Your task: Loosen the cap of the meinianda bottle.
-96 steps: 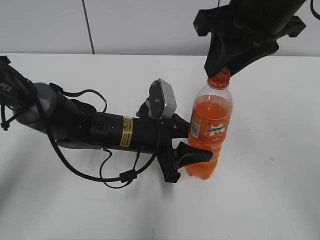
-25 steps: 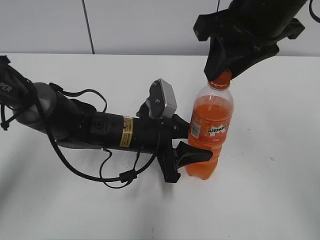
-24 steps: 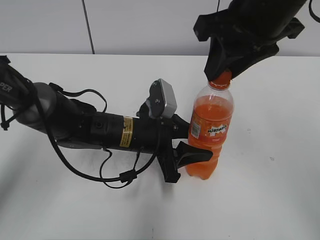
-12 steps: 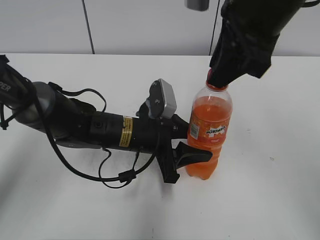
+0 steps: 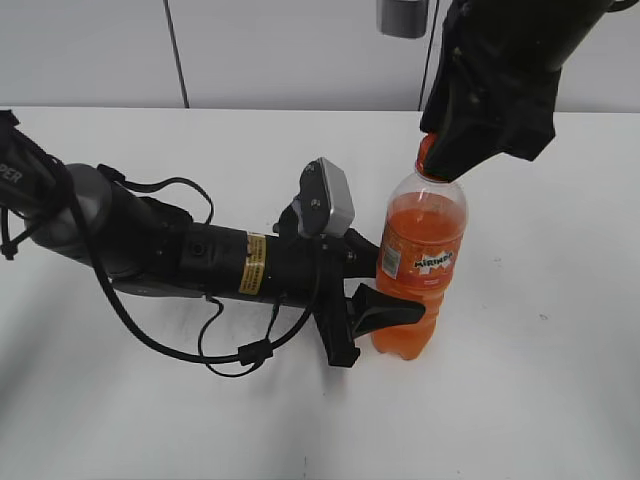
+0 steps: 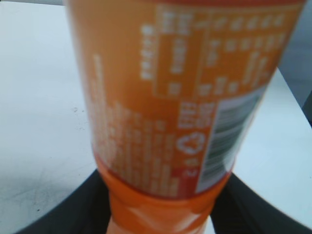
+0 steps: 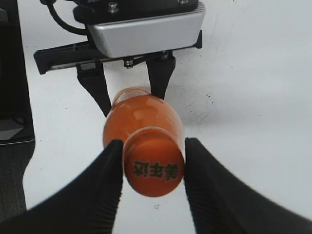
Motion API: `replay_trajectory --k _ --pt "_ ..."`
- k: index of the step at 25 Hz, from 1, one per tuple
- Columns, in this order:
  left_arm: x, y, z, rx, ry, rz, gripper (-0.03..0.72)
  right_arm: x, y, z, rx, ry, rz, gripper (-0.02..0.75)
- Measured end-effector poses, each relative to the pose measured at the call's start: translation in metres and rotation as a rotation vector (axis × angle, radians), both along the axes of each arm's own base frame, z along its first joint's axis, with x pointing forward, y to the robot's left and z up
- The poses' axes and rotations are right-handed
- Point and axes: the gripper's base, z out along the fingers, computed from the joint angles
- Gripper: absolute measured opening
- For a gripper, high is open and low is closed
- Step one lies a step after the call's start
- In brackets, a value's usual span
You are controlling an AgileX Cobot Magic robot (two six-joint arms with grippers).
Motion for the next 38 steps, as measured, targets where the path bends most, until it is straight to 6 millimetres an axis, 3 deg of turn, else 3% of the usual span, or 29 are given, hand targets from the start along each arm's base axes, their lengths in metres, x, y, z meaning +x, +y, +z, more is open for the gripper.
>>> replay_trajectory --k 4,9,11,16,20,30,32,35,38 --pt "0.0 0.0 0.0 0.0 0.0 -0.001 0.363 -0.005 -0.003 0.009 0.019 -0.012 -0.039 0.522" --pt "0.0 0.0 0.0 0.0 0.0 -0.001 0.363 -0.022 -0.011 0.036 0.108 -0.027 -0.148 0.567" --pt "0.0 0.0 0.0 0.001 0.0 -0.002 0.363 -0.028 -0.014 0.044 0.16 0.004 -0.283 0.568" --pt "0.0 0.0 0.0 0.001 0.0 -0.002 0.363 -0.031 -0.018 0.049 0.291 0.19 -0.834 0.568" --pt "0.0 0.0 0.0 0.001 0.0 -0.002 0.363 -0.026 -0.016 0.043 0.316 0.267 -1.036 0.539" --pt "0.0 0.0 0.0 0.001 -0.001 -0.002 0.363 0.001 -0.001 -0.001 0.197 0.343 -1.092 0.474" --pt "0.0 0.0 0.0 0.001 -0.001 -0.002 0.363 0.002 0.0 -0.003 0.191 0.346 -1.093 0.429" --pt "0.0 0.0 0.0 0.002 -0.001 -0.003 0.363 0.002 0.0 -0.003 0.19 0.344 -1.087 0.274" --pt "0.0 0.0 0.0 0.002 -0.001 -0.003 0.363 0.002 0.0 -0.003 0.181 0.326 -1.033 0.272"
